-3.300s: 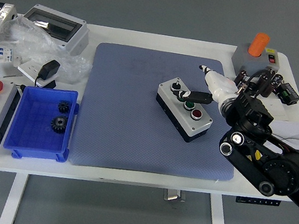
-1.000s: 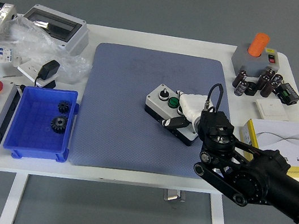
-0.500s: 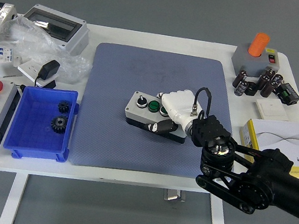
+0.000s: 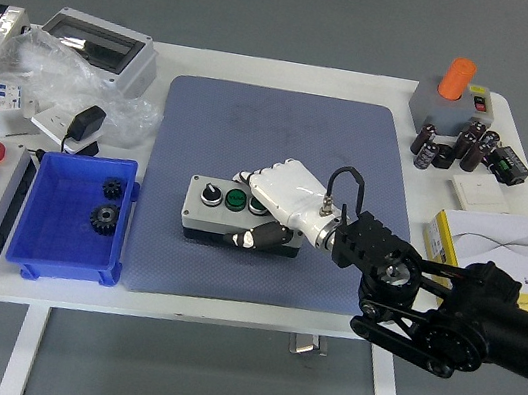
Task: Pick up the button,place it on the desk,press the button,press the button
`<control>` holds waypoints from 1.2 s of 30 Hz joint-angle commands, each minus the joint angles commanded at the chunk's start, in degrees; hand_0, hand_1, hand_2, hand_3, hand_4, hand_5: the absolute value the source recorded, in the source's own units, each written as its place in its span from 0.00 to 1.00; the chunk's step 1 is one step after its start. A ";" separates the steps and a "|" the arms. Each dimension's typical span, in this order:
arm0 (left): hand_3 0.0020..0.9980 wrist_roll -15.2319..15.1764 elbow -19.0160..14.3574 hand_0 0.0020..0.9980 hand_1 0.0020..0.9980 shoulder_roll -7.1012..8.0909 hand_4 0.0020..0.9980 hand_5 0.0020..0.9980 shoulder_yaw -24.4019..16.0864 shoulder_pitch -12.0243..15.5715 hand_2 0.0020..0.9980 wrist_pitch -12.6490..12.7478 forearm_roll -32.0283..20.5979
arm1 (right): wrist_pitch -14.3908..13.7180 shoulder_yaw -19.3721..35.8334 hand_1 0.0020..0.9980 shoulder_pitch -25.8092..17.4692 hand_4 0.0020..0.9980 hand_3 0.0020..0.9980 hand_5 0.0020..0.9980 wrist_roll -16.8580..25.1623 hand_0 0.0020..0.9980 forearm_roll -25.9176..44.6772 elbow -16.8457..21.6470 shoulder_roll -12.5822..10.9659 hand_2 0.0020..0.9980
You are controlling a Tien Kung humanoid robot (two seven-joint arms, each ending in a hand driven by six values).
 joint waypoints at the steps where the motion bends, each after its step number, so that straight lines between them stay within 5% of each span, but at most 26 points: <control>1: 0.59 0.01 -0.01 0.64 0.66 -0.02 0.52 0.03 -0.01 -0.03 0.60 0.00 0.05 | -0.27 -0.07 0.39 0.07 0.27 0.42 0.00 0.26 0.30 -0.04 -0.35 0.02 0.36; 8: 0.59 0.14 -0.03 0.64 0.65 -0.10 0.51 0.07 -0.15 -0.07 0.59 0.01 0.30 | -1.12 -0.17 0.40 0.28 0.27 0.42 0.00 1.60 0.31 -0.49 -2.30 0.06 0.36; 17: 0.59 0.34 -0.05 0.64 0.65 -0.19 0.51 0.07 -0.19 -0.08 0.59 -0.02 0.48 | 2.09 0.41 0.41 -0.27 0.27 0.42 0.00 2.24 0.33 0.82 -2.85 -0.20 0.37; 18: 0.59 0.37 -0.05 0.64 0.65 -0.19 0.51 0.07 -0.22 -0.08 0.59 -0.04 0.52 | 2.46 0.52 0.52 -0.33 0.44 0.56 0.02 2.17 0.42 0.82 -2.88 -0.21 0.57; 24: 0.59 0.73 -0.01 0.64 0.65 -0.17 0.51 0.07 -0.83 0.02 0.59 -0.19 1.09 | 4.99 1.59 0.52 -0.38 0.44 0.56 0.02 1.69 0.42 1.55 -2.30 -0.53 0.57; 25: 0.58 0.76 0.00 0.64 0.64 -0.16 0.49 0.06 -0.95 0.03 0.59 -0.21 1.18 | 5.46 1.75 0.64 -0.37 0.64 0.82 0.12 1.60 0.60 1.75 -2.14 -0.59 0.73; 30: 0.58 0.75 0.01 0.64 0.64 -0.14 0.49 0.06 -1.28 0.09 0.59 -0.65 1.40 | 7.31 2.47 0.64 -0.37 0.64 0.82 0.12 1.45 0.60 3.27 -1.27 -0.85 0.73; 31: 0.57 0.80 0.02 0.64 0.62 -0.15 0.40 0.00 -1.43 0.11 0.57 -0.78 1.57 | 7.60 2.70 0.73 -0.37 0.86 0.99 0.29 1.32 0.74 3.51 -1.08 -0.85 0.86; 36: 0.57 0.76 0.04 0.64 0.62 -0.14 0.40 0.00 -1.87 0.08 0.57 -1.41 2.05 | 8.82 3.29 0.73 -0.34 0.86 0.99 0.29 0.59 0.74 4.02 -0.75 -0.78 0.86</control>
